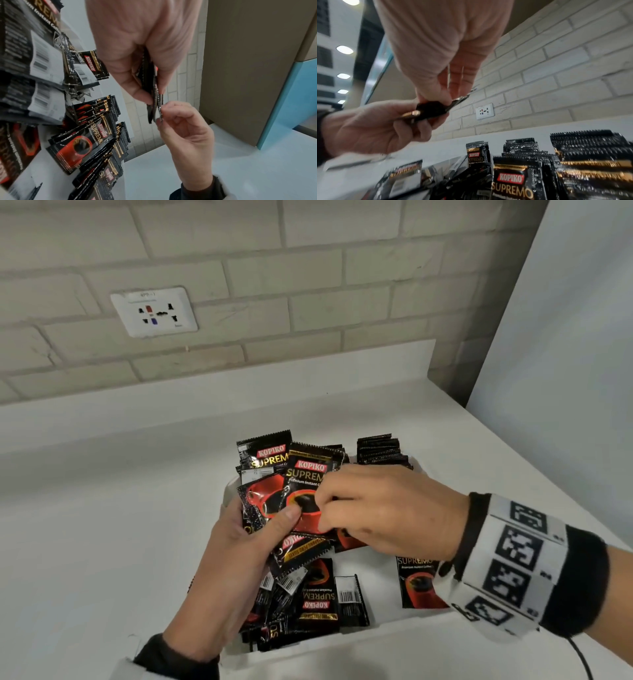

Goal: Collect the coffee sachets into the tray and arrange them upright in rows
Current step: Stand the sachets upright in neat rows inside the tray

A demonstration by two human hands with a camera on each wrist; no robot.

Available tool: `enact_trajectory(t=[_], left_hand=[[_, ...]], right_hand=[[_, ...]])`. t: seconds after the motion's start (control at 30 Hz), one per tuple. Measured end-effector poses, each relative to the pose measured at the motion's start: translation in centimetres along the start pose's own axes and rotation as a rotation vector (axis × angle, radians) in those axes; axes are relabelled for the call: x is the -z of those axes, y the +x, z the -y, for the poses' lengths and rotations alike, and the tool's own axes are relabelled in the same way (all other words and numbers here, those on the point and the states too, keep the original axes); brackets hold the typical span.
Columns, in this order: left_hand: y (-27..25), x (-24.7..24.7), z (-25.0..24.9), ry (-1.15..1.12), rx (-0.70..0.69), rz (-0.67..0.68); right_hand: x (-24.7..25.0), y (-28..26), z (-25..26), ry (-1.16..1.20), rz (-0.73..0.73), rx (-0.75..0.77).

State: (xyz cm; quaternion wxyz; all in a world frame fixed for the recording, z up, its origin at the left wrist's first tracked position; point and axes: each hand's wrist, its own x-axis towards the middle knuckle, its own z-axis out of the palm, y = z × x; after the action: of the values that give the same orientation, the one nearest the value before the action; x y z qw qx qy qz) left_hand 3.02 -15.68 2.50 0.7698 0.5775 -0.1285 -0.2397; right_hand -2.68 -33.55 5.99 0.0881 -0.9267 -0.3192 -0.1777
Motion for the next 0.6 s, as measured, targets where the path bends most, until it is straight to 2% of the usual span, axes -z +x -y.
enact_trajectory(t=[0.07,0.17,0.2,0.27,0.33,0.5,0.6], left_hand=[[0.0,0.2,-0.1,0.028,-0.012,-0.012],[0.0,0.5,0.2,0.094,-0.03,-0.02],[0.0,0.5,0.3,0.119,-0.034,-0.017],[-0.1,0.2,0.4,0.159,-0.028,-0.001],[-0.3,0.0,0.4,0.173,-0.021,0.011],[-0.2,0.4,0.4,0.034,0.02,-0.003],[-0.1,0.9,0.4,-0.032,0.011,-0.094]], right_hand=[[0.5,-0.2,-0.4,0.17,-0.064,-0.136],[1.9,0.3,-1.0,0.378,-0.227,-0.478],[2.3,0.7,-1.3,0.421,-0.23,-0.588],[2.7,1.4,-1.9,0.463,-0.086,-0.729],[2.6,1.9,-2.4,0.528,0.048,-0.792],[2.1,2.6,-2.6,0.637,0.053,-0.822],[2.5,2.7,-3.0,0.691,0.048,-0.829]])
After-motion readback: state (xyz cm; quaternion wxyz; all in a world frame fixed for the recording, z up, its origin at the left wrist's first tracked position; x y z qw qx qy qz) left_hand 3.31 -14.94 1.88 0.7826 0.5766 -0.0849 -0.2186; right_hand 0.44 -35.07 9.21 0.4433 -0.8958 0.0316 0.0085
